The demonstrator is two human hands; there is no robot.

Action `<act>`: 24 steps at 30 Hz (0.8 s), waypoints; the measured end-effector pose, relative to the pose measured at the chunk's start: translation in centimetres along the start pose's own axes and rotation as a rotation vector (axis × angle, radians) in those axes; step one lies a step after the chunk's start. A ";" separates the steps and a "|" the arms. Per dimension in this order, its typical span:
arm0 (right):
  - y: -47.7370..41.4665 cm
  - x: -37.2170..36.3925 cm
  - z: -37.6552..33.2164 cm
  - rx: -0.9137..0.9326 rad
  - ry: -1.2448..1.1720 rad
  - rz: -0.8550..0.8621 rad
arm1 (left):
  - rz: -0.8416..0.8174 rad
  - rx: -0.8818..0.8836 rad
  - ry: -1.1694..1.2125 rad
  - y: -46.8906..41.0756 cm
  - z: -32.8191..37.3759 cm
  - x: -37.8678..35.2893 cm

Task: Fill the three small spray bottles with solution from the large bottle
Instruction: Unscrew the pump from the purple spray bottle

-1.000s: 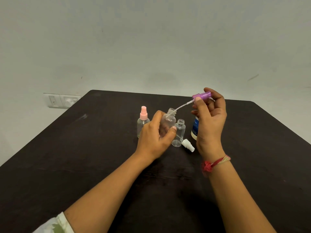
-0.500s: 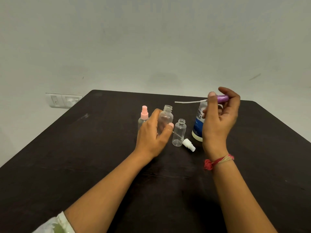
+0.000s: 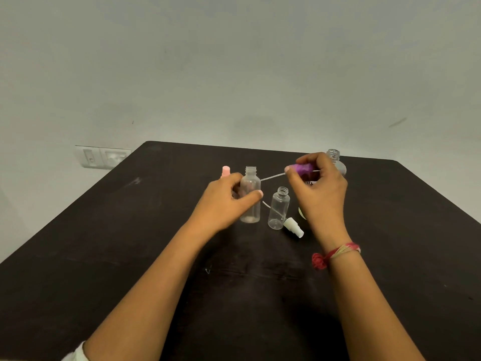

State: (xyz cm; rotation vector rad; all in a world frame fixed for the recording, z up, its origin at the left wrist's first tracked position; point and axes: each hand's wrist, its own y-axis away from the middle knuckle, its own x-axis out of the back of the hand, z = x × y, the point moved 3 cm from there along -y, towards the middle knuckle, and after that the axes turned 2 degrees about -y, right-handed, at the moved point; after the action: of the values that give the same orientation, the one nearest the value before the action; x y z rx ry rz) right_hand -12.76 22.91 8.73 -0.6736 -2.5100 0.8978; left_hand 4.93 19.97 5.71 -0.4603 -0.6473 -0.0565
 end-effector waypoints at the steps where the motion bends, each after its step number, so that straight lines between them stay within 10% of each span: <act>1: 0.0 0.0 0.1 -0.005 0.019 -0.020 | -0.042 0.021 -0.031 0.1 0.0 -0.1; 14: 1.0 -1.8 -0.9 0.075 0.359 -0.362 | -0.177 0.106 -0.246 0.7 -0.1 -0.8; 24: 1.2 -1.6 -1.0 0.217 0.541 -0.201 | -0.139 0.120 -0.245 0.7 -0.3 -0.9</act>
State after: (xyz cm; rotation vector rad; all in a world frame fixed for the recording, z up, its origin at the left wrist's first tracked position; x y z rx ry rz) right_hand -10.58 23.29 8.38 -0.5001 -1.9287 0.7739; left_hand 4.48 20.38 4.68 -0.3078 -0.9176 -0.0934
